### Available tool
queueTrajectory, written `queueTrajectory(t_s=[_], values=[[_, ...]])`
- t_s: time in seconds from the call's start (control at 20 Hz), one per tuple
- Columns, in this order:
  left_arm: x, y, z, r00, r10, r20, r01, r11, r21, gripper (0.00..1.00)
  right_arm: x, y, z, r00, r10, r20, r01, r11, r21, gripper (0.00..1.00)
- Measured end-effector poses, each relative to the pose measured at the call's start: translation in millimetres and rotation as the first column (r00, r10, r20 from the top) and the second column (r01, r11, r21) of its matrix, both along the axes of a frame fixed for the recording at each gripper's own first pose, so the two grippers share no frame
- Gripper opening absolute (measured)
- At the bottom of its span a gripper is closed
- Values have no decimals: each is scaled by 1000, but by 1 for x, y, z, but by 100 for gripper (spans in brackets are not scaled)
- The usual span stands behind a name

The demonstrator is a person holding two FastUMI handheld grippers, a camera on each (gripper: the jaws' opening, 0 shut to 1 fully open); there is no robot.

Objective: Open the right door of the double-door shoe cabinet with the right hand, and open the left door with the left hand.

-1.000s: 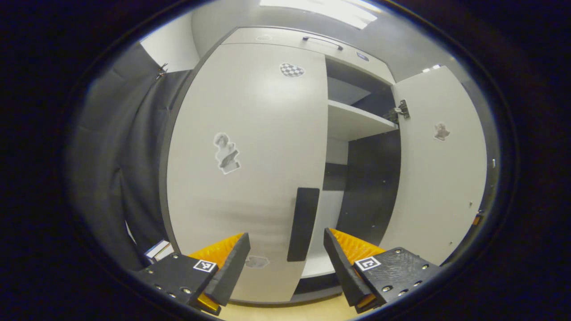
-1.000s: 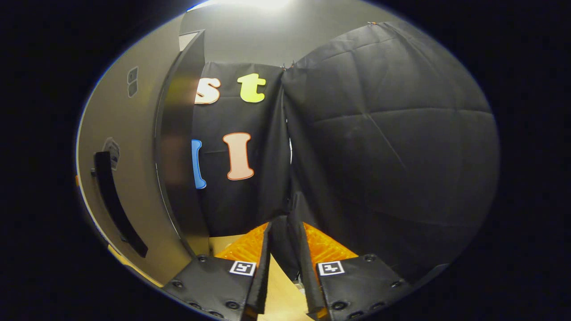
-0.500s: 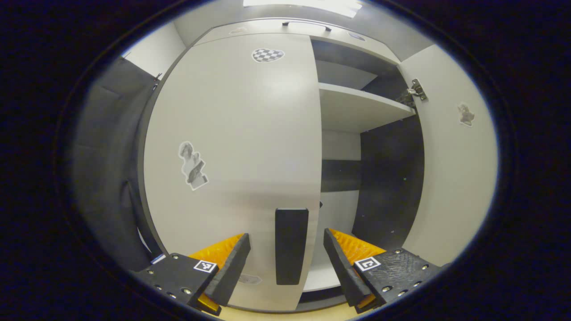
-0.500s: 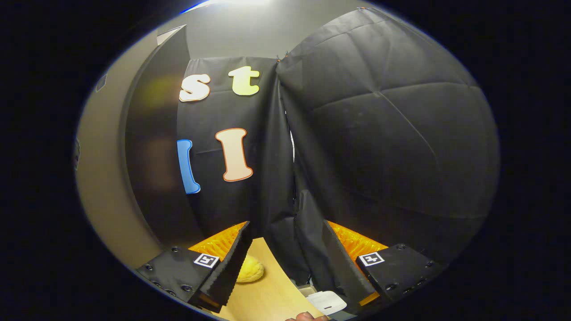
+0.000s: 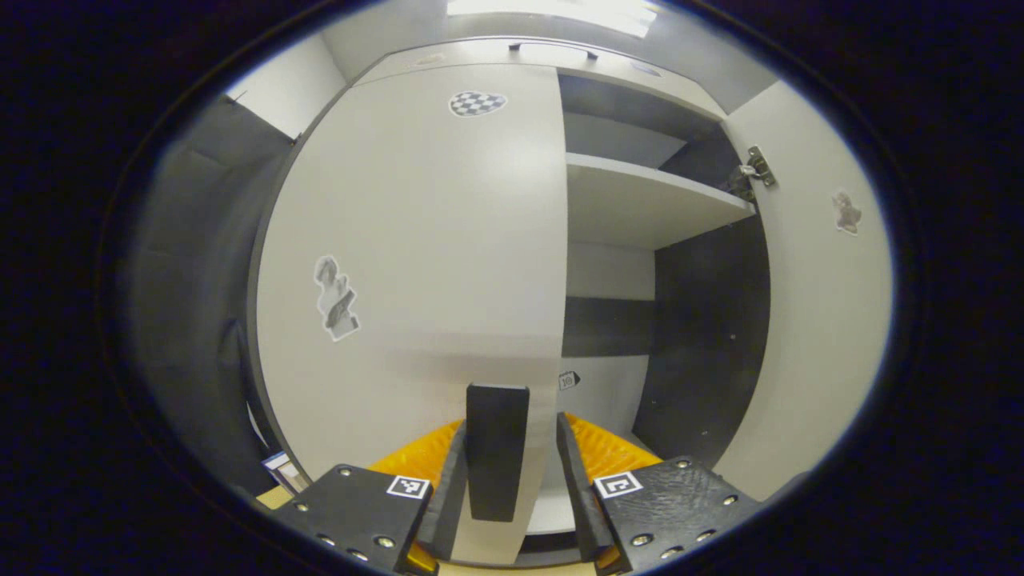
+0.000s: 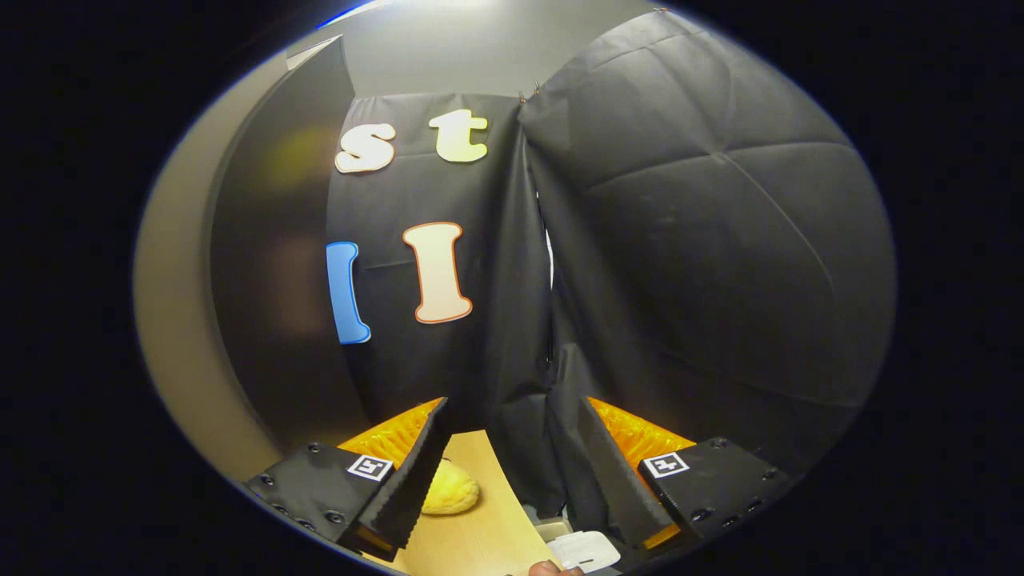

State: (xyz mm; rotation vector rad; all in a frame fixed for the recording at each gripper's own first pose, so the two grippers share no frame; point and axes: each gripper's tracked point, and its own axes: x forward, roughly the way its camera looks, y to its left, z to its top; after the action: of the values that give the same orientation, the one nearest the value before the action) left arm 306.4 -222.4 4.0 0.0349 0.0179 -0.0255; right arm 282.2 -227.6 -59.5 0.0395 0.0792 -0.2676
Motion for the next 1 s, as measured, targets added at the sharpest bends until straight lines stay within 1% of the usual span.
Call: queueTrajectory(t_s=[0.1,0.2,0.3,0.35,0.4,0.45,0.5,0.55,0.6,0.65,0.7,0.75,0.8,1.0], values=[[0,7,-2,999,35,12,-35,999,-26,28,0,-1,0,1000,8,4,-8,1000,5,98],[0,6,-3,999,44,9,-44,999,16,29,1,-1,0,1000,22,-2,-22,1000,21,98],[-1,6,-1,998,61,23,-62,998,30,29,-5,-4,-2,1000,19,-8,-19,1000,7,98],[3,5,-4,998,67,19,-68,997,41,22,-6,-7,-3,1000,11,-12,-11,1000,-6,98],[1,5,-5,997,72,27,-73,996,50,21,-10,-9,-5,1000,3,-18,-3,1000,-12,92],[1,5,-5,997,74,21,-75,996,54,18,-15,-11,-8,1000,-4,-25,3,1000,-5,92],[0,5,-6,997,74,26,-76,995,65,17,-20,-11,-11,1000,-8,-30,9,1000,13,92],[1,5,-5,997,73,25,-74,995,65,11,-21,-9,-11,1000,-9,-28,10,999,33,96],[1,6,-6,997,68,27,-70,995,65,10,-24,-8,-11,1000,-13,-24,15,999,43,100],[1,5,-5,998,63,27,-64,996,58,11,-27,-9,-13,999,-21,-28,23,999,46,98],[-1,6,-6,998,55,27,-56,997,47,11,-32,-7,-13,999,-25,-34,27,999,45,98],[-1,6,-5,998,49,26,-50,998,41,6,-37,-4,-12,999,-29,-36,30,999,40,98],[-1,6,-6,999,41,24,-42,998,36,5,-45,-3,-10,999,-37,-33,38,999,31,98],[-4,7,-7,1000,-4,13,4,1000,24,6,-83,3,3,995,-96,-14,97,995,9,98]])
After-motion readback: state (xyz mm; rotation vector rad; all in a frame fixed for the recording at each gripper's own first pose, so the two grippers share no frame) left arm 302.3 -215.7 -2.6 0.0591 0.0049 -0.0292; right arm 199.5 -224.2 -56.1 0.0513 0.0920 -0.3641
